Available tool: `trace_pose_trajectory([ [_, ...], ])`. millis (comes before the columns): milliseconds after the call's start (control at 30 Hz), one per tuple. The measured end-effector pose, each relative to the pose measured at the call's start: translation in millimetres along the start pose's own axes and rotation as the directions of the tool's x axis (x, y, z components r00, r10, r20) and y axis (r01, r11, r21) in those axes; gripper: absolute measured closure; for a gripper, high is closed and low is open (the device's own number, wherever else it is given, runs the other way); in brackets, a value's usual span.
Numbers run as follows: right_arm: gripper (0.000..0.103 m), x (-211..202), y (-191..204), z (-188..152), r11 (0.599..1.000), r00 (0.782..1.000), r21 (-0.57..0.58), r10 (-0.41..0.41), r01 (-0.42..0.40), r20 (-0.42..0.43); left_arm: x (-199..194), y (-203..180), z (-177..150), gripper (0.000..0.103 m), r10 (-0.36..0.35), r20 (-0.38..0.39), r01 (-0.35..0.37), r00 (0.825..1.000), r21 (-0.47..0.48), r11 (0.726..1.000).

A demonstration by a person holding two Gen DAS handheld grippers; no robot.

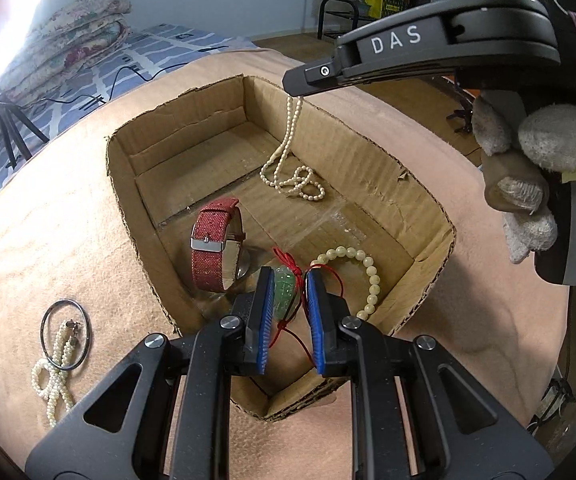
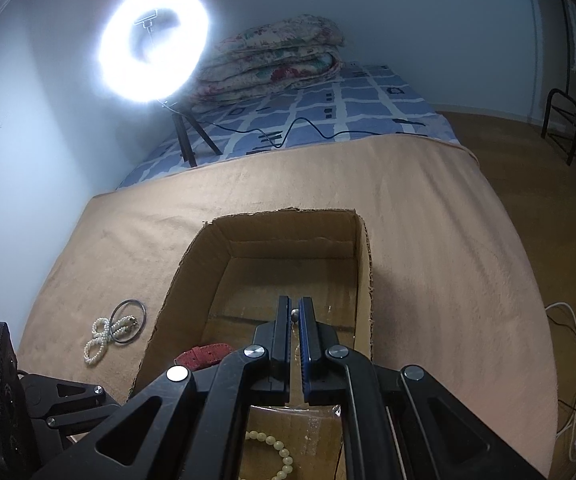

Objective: Organize jewelry
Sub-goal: 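Open both grippers to release the pendant and necklace into the box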

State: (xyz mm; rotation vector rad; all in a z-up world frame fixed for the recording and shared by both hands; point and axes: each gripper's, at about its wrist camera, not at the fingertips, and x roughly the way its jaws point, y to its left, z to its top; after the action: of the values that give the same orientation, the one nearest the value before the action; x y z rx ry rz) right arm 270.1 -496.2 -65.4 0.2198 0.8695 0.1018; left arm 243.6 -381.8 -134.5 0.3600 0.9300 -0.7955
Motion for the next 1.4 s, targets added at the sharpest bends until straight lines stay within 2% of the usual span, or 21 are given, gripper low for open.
trace_pose_trajectory([
  [167, 0.096, 0, -5, -2, 1.000, 1.000, 0.027, 0.009, -0.009, 0.004, -2, 1, 0, 0.087, -0.002, 0.000, 0.002, 1.000, -0.008, 1.000],
  [200, 0.095, 0, -5, -1, 0.999, 1.000, 0.032, 0.009, -0.009, 0.005, -3, 2, 0, 0.084, -0.002, 0.000, 0.002, 1.000, -0.013, 1.000],
  [267, 0.075, -2, -6, -2, 0.999, 1.000, 0.041, 0.010, -0.010, 0.013, -6, 3, 0, 0.075, -0.004, 0.007, 0.004, 1.000, -0.020, 1.000],
  [400, 0.068, -7, -5, -1, 0.999, 1.000, 0.043, 0.005, -0.006, 0.027, -15, 5, -1, 0.064, -0.009, 0.025, 0.010, 1.000, -0.040, 0.999],
  [467, 0.048, -10, -3, -1, 0.999, 0.999, 0.046, -0.003, 0.002, 0.033, -18, 6, -2, 0.062, -0.010, 0.032, 0.012, 0.999, -0.045, 0.999],
  [500, 0.044, -12, -3, -2, 0.999, 0.999, 0.047, -0.009, 0.007, 0.041, -20, 6, -2, 0.062, -0.010, 0.035, 0.012, 0.999, -0.048, 0.999],
  [600, 0.038, -19, -1, -1, 0.998, 0.998, 0.055, -0.012, 0.009, 0.064, -27, 7, -4, 0.062, -0.012, 0.046, 0.015, 0.999, -0.055, 0.998],
  [833, 0.014, -36, 8, 1, 0.998, 0.994, 0.048, -0.052, 0.048, 0.098, -47, 11, -8, 0.062, -0.014, 0.076, 0.020, 0.997, -0.067, 0.998],
  [1067, 0.003, -61, 18, -1, 0.995, 0.983, 0.028, -0.100, 0.097, 0.152, -70, 18, -13, 0.062, -0.026, 0.114, 0.037, 0.993, -0.091, 0.995],
  [1267, 0.001, -87, 29, -7, 0.995, 0.976, 0.007, -0.094, 0.095, 0.196, -95, 30, -23, 0.062, -0.023, 0.142, 0.038, 0.990, -0.105, 0.994],
  [1400, 0.001, -103, 44, -17, 0.994, 0.971, -0.040, -0.086, 0.097, 0.225, -114, 53, -38, 0.062, -0.018, 0.164, 0.043, 0.986, -0.150, 0.988],
])
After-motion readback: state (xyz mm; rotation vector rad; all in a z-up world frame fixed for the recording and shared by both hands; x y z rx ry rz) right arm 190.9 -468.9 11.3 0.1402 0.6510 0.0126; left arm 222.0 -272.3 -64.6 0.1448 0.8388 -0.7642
